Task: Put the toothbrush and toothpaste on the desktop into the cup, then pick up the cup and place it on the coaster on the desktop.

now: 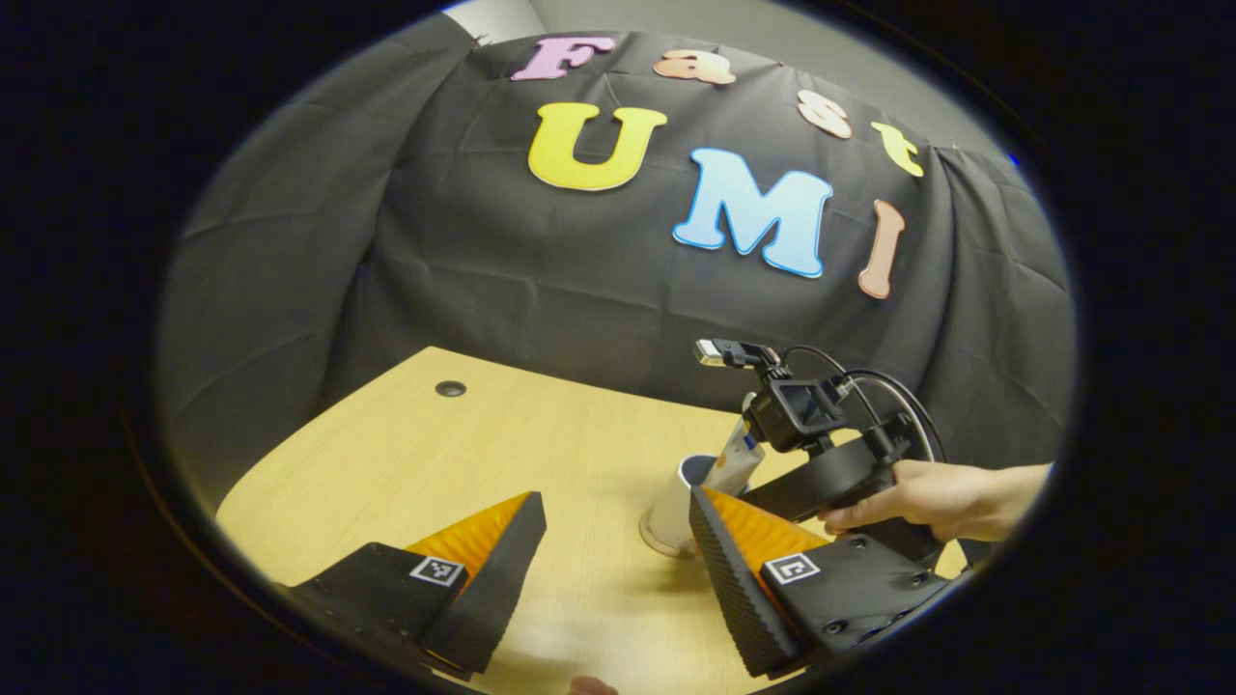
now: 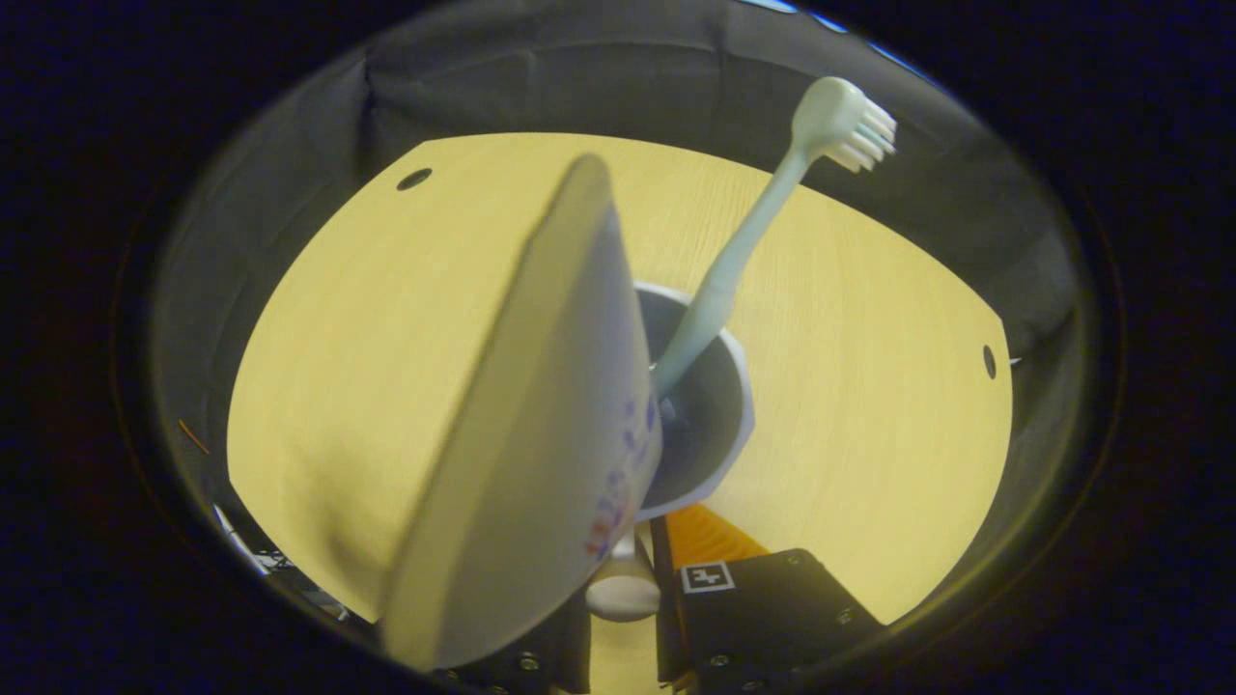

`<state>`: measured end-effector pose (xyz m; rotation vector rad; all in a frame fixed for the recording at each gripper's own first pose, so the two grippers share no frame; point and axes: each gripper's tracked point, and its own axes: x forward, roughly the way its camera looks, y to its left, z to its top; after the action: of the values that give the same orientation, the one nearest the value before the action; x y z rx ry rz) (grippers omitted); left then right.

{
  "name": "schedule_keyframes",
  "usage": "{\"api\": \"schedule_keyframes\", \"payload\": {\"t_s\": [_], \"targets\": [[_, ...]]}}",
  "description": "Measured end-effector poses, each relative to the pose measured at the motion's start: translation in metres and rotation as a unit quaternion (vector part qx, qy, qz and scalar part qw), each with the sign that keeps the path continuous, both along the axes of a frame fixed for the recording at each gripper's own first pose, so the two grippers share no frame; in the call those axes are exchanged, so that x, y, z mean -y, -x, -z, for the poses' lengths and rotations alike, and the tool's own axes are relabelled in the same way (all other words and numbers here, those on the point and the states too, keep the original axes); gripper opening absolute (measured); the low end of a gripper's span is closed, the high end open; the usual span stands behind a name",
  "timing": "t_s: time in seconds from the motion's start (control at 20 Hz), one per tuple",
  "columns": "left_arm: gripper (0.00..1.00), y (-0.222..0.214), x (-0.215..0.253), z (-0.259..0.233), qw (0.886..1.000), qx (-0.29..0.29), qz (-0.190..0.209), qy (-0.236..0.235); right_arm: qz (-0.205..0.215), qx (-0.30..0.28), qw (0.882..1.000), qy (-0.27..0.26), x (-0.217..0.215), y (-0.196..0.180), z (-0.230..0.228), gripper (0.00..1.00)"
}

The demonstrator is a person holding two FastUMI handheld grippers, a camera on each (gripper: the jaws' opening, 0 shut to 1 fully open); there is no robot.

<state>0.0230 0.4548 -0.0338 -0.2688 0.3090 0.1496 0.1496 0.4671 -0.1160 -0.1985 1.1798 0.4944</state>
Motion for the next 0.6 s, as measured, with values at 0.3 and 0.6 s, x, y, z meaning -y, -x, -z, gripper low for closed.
{"api": "schedule_keyframes", "payload": {"t_s": [0.3,0.6], "targets": [[0.97,-0.008,0.006,0.001,1.000,0.001,0.005,0.000,-0.002,0.001,1.000,-0.018,0.001,0.002,-0.006,0.34],[0.97,-0.017,0.013,-0.008,1.000,0.008,0.012,-0.011,0.009,0.023,0.997,-0.067,0.010,0.008,-0.035,0.34]]}}
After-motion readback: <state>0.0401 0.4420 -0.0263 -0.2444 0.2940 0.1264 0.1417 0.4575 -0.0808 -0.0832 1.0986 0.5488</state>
